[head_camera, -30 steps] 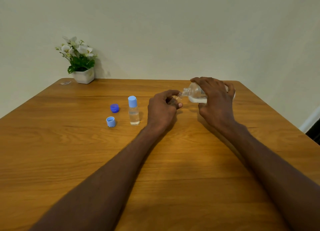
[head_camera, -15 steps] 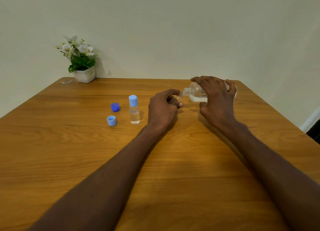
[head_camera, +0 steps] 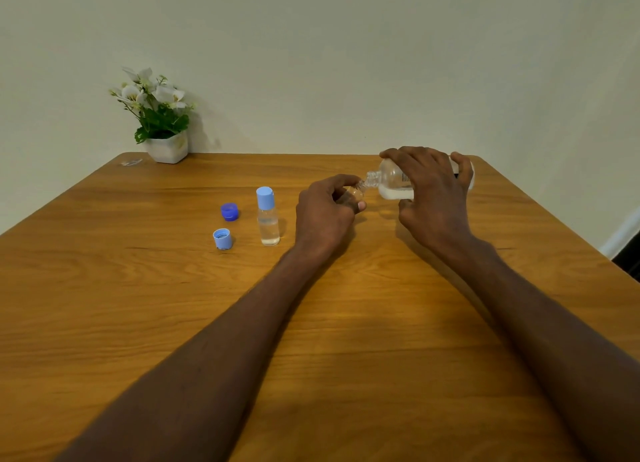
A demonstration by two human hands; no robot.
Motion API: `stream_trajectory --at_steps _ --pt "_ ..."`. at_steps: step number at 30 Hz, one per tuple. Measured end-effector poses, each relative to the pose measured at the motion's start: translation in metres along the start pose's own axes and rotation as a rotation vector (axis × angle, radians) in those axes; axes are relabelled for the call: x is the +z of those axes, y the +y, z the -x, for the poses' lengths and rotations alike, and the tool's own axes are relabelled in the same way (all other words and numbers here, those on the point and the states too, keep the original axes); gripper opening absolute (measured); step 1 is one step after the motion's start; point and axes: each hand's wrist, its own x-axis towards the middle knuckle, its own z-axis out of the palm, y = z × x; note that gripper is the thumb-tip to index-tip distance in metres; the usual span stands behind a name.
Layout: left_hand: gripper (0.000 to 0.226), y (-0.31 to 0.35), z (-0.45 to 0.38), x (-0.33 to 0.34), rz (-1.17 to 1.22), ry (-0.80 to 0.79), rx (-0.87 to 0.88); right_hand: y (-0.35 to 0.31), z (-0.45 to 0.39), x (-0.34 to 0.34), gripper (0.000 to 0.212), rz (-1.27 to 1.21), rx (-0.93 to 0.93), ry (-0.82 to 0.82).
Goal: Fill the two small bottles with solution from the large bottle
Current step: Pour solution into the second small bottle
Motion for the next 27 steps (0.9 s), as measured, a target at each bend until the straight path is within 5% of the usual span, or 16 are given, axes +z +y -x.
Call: stream_trajectory --at_steps 27 --pt "0.043 0.0021 0.0016 -0.0024 -0.001 -0.008 0.019 -0.0024 0.0007 -0.0020 0.085 0.006 0.004 -0.005"
